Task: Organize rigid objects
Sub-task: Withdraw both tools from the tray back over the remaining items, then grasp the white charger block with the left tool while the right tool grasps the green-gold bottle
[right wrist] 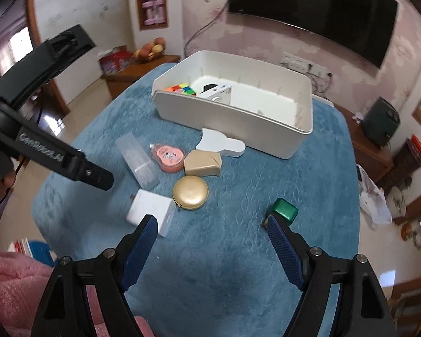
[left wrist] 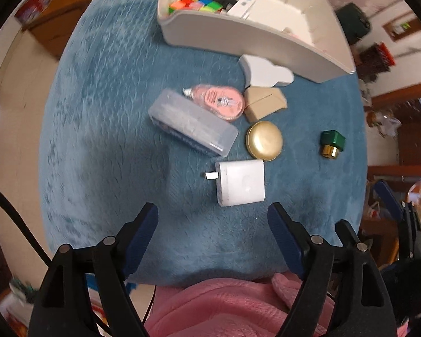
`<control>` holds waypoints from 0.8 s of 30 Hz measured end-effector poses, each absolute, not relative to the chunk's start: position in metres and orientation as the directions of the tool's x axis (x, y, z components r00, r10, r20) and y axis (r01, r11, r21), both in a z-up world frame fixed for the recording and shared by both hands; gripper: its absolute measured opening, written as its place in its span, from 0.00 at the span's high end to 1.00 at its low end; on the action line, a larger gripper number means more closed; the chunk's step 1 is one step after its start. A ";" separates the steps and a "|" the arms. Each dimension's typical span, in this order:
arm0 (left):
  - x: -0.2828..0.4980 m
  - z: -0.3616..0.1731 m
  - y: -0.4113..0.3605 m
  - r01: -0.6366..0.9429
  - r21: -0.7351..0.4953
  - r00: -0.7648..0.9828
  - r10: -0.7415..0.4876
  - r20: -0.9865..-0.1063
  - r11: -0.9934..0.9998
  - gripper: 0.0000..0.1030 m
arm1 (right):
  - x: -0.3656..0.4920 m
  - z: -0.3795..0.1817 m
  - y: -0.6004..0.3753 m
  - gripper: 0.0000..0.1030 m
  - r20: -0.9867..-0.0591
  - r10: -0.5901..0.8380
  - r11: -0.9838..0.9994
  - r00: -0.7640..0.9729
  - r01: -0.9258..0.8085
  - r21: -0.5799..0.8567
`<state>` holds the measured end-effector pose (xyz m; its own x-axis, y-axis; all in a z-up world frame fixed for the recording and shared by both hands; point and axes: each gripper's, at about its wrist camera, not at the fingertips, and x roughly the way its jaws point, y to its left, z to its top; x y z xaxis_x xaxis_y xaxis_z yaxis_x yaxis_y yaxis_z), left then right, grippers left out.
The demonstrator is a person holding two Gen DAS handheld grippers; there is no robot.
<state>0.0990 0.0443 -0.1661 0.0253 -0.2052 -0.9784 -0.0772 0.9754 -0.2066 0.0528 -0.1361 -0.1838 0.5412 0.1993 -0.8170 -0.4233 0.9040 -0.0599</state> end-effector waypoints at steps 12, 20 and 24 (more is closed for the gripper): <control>0.096 -0.200 0.008 -0.244 -0.128 -0.051 -0.145 -0.988 0.961 0.17 | 0.075 -0.208 -0.164 0.21 -0.842 0.225 0.745 0.490 -0.643 -0.175; 0.099 -0.221 0.004 -0.338 -0.073 -0.104 -0.114 -0.988 0.938 0.17 | 0.094 -0.230 -0.179 0.21 -0.852 0.196 0.668 0.486 -0.702 -0.247; 0.104 -0.226 0.006 -0.365 -0.050 -0.120 -0.101 -0.988 0.930 0.17 | 0.105 -0.240 -0.186 0.21 -0.862 0.197 0.661 0.467 -0.713 -0.235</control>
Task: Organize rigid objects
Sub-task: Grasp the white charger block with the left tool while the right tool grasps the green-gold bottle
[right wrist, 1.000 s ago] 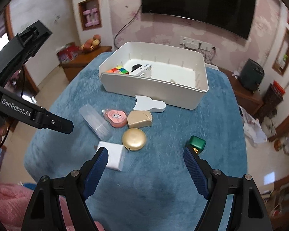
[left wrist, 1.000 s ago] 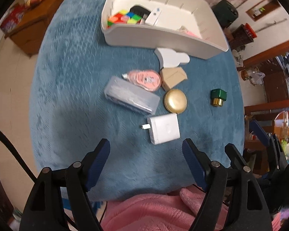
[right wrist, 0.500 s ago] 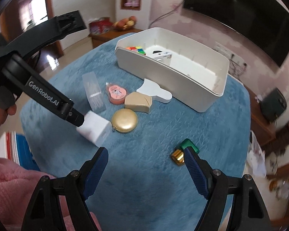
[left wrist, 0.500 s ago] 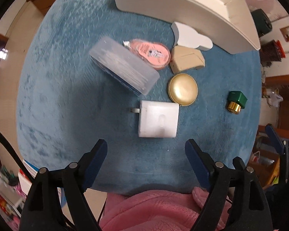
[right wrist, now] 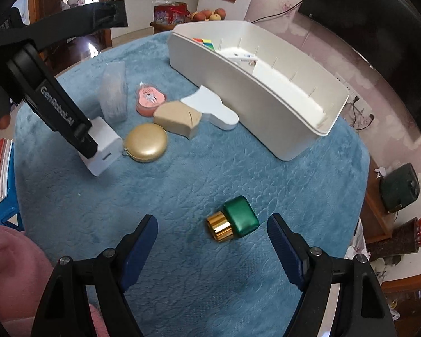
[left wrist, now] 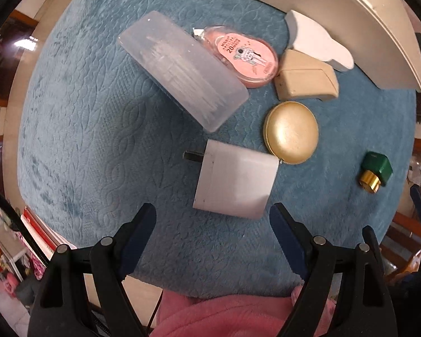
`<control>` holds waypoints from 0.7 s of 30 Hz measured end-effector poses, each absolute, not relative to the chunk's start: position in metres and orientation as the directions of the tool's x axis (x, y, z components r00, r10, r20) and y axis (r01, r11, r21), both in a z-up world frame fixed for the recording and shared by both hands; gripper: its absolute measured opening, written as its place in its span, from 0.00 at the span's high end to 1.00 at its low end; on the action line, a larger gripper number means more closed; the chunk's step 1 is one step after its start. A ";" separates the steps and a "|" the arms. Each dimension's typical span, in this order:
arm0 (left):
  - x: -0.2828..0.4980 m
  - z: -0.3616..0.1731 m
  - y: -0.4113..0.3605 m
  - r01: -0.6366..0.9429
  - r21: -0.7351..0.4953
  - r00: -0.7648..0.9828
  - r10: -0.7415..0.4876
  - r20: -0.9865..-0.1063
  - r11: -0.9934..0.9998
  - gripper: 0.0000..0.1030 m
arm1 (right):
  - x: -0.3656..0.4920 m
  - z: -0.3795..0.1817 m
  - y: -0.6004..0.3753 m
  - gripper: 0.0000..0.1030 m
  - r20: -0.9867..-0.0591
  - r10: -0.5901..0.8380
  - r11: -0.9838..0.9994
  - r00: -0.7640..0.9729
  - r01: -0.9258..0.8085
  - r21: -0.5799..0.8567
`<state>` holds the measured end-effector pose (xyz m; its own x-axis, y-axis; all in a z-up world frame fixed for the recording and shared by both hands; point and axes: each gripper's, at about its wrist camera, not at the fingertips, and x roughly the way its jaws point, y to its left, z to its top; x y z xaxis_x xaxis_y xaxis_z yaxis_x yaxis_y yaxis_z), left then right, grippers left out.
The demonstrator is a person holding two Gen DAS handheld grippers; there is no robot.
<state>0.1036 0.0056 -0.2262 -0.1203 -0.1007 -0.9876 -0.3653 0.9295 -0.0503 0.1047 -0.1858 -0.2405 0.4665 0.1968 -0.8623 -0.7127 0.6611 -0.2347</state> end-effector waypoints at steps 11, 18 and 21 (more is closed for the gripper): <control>0.114 -0.242 0.014 -0.457 -0.078 -0.162 -0.169 -0.972 0.886 0.17 | 0.131 -0.268 -0.195 0.21 -0.881 0.199 0.659 0.429 -0.724 -0.204; 0.129 -0.252 0.017 -0.452 -0.082 -0.187 -0.184 -0.965 0.888 0.17 | 0.141 -0.280 -0.193 0.21 -0.890 0.203 0.651 0.408 -0.735 -0.189; 0.138 -0.259 0.013 -0.447 -0.078 -0.197 -0.183 -0.963 0.891 0.17 | 0.144 -0.285 -0.192 0.22 -0.895 0.201 0.645 0.399 -0.741 -0.185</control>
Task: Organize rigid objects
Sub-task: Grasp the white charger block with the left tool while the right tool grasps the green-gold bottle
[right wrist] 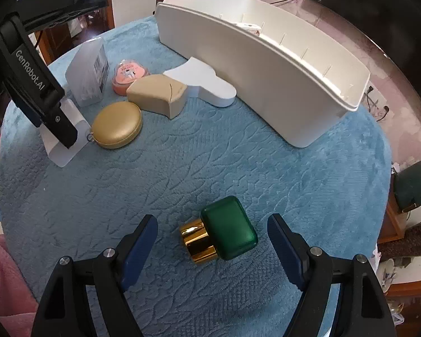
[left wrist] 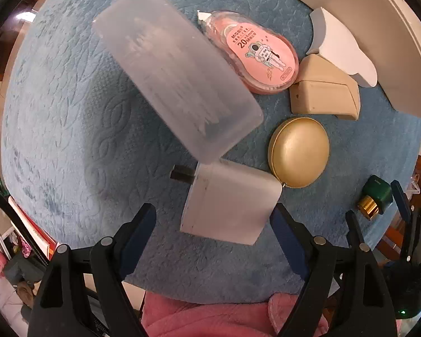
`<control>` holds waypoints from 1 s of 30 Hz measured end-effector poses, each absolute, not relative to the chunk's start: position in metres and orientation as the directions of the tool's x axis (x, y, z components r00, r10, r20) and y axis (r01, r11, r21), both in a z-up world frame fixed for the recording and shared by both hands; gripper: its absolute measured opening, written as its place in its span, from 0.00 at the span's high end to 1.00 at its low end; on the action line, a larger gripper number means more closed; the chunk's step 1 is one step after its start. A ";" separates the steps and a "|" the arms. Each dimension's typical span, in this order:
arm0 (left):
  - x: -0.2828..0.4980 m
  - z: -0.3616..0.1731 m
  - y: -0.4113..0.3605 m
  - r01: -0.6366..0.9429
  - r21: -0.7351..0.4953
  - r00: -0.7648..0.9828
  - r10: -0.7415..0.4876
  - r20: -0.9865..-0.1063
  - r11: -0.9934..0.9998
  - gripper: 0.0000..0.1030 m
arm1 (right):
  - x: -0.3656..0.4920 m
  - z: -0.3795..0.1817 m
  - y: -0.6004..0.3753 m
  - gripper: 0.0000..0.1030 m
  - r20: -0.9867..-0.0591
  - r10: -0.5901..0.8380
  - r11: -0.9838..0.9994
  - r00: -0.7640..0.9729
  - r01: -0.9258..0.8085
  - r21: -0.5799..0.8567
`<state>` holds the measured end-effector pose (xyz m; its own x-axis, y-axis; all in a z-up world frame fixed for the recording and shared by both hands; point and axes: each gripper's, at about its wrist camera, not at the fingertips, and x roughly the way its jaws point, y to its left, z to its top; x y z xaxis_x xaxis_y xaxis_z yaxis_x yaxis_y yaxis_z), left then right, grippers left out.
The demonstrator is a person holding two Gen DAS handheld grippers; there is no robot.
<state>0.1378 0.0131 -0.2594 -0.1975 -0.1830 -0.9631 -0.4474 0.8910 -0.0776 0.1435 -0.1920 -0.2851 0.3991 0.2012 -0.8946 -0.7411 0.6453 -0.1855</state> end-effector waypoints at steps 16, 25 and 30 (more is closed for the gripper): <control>0.137 -0.288 0.023 -0.547 -0.177 -0.203 -0.335 -0.920 0.818 0.30 | 0.147 -0.294 -0.192 0.48 -0.908 0.198 0.643 0.370 -0.748 -0.165; 0.113 -0.277 0.035 -0.537 -0.189 -0.183 -0.332 -0.925 0.822 0.36 | 0.147 -0.290 -0.192 0.52 -0.927 0.150 0.675 0.344 -0.721 -0.159; 0.092 -0.270 0.040 -0.538 -0.203 -0.174 -0.344 -0.923 0.818 0.38 | 0.141 -0.290 -0.193 0.52 -0.939 0.113 0.717 0.325 -0.681 -0.149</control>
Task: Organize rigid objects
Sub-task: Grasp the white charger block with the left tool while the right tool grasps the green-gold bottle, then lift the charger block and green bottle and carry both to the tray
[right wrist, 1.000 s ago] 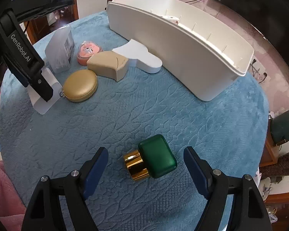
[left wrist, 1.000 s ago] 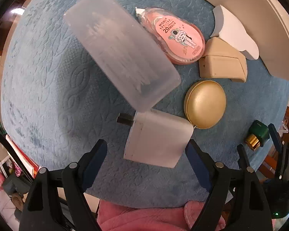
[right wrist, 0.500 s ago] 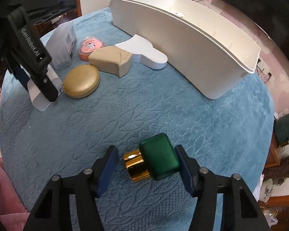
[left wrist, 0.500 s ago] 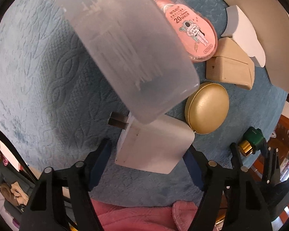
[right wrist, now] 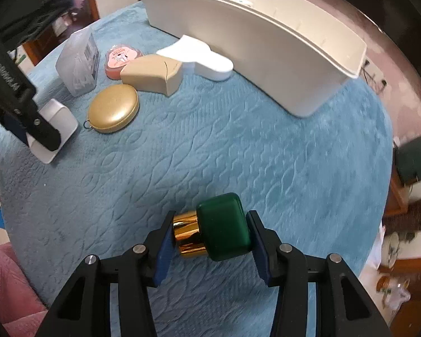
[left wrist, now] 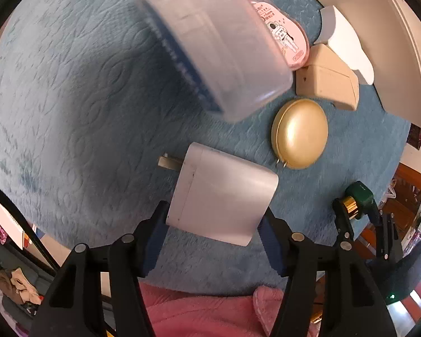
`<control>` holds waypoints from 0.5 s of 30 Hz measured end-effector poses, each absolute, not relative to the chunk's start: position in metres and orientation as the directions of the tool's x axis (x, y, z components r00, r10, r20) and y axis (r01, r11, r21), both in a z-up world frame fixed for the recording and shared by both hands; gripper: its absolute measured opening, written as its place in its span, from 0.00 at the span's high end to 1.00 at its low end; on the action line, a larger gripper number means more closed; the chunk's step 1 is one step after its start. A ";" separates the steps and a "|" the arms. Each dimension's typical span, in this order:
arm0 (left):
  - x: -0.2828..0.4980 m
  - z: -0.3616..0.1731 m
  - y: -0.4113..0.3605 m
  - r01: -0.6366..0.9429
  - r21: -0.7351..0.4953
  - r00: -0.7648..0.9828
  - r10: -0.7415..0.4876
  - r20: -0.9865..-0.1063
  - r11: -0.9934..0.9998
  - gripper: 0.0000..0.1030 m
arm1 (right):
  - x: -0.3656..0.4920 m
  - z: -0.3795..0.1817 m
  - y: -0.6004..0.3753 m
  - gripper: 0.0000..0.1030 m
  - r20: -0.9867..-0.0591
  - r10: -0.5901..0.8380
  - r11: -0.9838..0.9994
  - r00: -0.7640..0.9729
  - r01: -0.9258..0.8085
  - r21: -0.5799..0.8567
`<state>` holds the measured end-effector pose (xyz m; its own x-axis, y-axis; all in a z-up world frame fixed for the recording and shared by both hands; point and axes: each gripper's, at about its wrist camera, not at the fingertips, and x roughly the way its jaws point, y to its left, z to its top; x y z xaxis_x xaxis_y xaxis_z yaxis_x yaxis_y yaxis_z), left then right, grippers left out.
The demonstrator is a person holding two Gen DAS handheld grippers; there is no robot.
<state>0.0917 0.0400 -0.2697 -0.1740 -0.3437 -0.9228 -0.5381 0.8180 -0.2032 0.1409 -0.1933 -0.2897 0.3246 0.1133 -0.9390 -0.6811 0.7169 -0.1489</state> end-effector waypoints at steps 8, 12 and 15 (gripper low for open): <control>0.054 -0.242 0.049 -0.554 -0.221 -0.121 -0.341 -0.932 0.802 0.41 | 0.119 -0.294 -0.200 0.55 -0.977 -0.010 0.830 0.215 -0.542 -0.128; 0.046 -0.220 0.051 -0.551 -0.224 -0.091 -0.324 -0.941 0.804 0.43 | 0.113 -0.295 -0.205 0.55 -0.992 0.004 0.876 0.124 -0.479 -0.056; 0.043 -0.204 0.054 -0.549 -0.232 -0.075 -0.324 -0.943 0.803 0.43 | 0.105 -0.295 -0.211 0.55 -0.997 0.037 0.896 0.062 -0.444 0.005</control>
<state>0.0425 0.0540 -0.2035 -0.0755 -0.3241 -0.9430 -0.5491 0.8029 -0.2319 0.1048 -0.2106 -0.2951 0.0619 0.0367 -0.9974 -0.4444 0.8958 0.0054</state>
